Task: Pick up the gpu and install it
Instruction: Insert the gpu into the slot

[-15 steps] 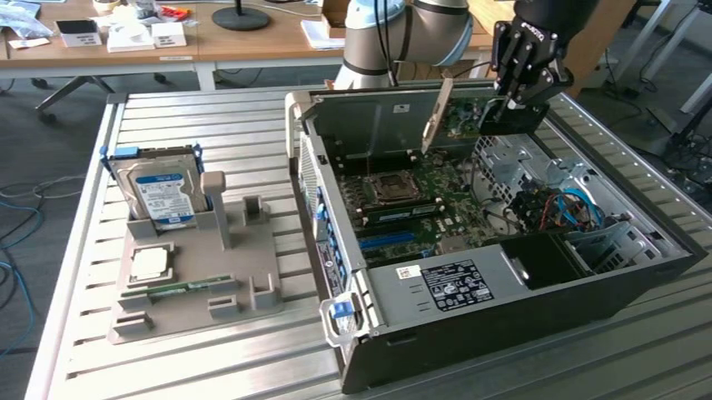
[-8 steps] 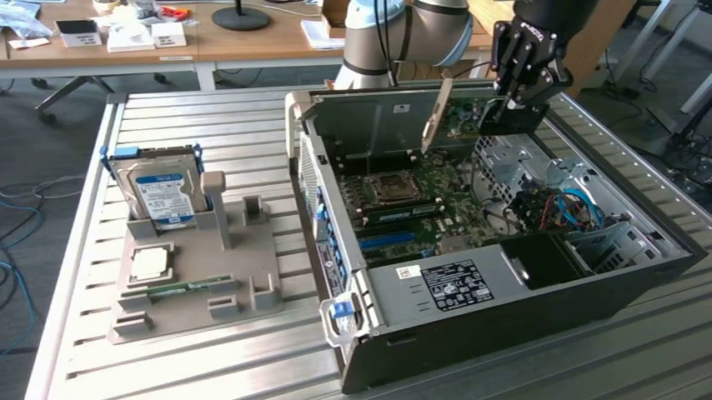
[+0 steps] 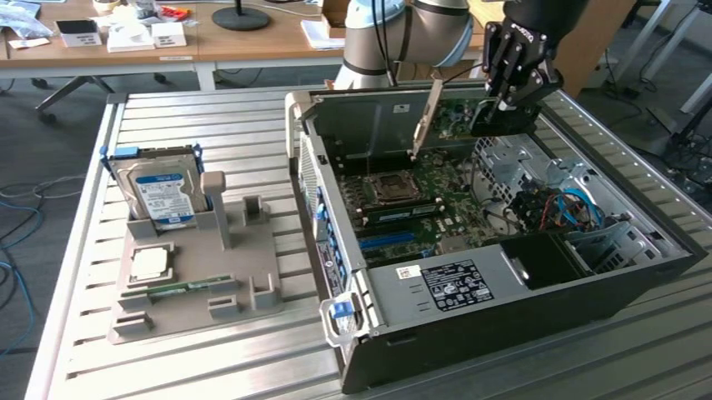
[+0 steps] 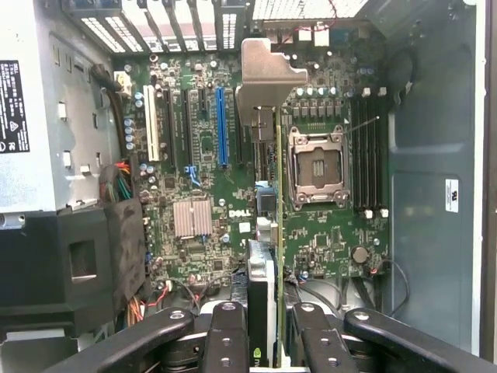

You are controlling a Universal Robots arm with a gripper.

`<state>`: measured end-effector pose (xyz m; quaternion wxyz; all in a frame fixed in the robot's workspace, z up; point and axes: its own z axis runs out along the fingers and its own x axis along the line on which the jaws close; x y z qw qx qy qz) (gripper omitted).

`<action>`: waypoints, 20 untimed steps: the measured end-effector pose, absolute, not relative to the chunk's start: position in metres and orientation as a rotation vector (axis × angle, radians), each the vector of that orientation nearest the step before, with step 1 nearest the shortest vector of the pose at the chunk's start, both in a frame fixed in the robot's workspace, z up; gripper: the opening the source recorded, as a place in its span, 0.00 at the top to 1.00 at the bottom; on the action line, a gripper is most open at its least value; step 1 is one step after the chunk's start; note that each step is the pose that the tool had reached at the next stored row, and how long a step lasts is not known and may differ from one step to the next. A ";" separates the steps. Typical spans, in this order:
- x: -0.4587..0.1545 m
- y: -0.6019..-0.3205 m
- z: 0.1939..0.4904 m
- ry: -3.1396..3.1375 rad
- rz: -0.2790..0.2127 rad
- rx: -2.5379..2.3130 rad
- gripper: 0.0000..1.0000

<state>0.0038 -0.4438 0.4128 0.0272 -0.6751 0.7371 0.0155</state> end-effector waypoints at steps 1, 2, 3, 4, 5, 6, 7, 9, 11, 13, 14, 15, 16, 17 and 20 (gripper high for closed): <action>0.004 -0.444 0.413 2.276 0.048 -2.085 0.73; 0.004 -0.444 0.413 2.276 0.048 -2.085 0.73; 0.004 -0.444 0.413 2.276 0.048 -2.085 0.73; 0.004 -0.444 0.413 2.276 0.048 -2.085 0.73; 0.004 -0.444 0.412 2.276 0.048 -2.085 0.73; 0.004 -0.444 0.412 2.276 0.048 -2.085 0.73; 0.004 -0.444 0.411 2.276 0.048 -2.085 0.73; 0.004 -0.444 0.408 2.276 0.048 -2.085 0.73; 0.004 -0.444 0.406 2.276 0.048 -2.085 0.73; 0.004 -0.444 0.405 2.276 0.048 -2.085 0.73; 0.004 -0.444 0.405 2.276 0.048 -2.085 0.73; 0.004 -0.444 0.405 2.276 0.048 -2.085 0.73; 0.004 -0.444 0.405 2.276 0.048 -2.085 0.73; 0.004 -0.444 0.405 2.276 0.048 -2.085 0.73; 0.004 -0.444 0.405 2.276 0.048 -2.085 0.73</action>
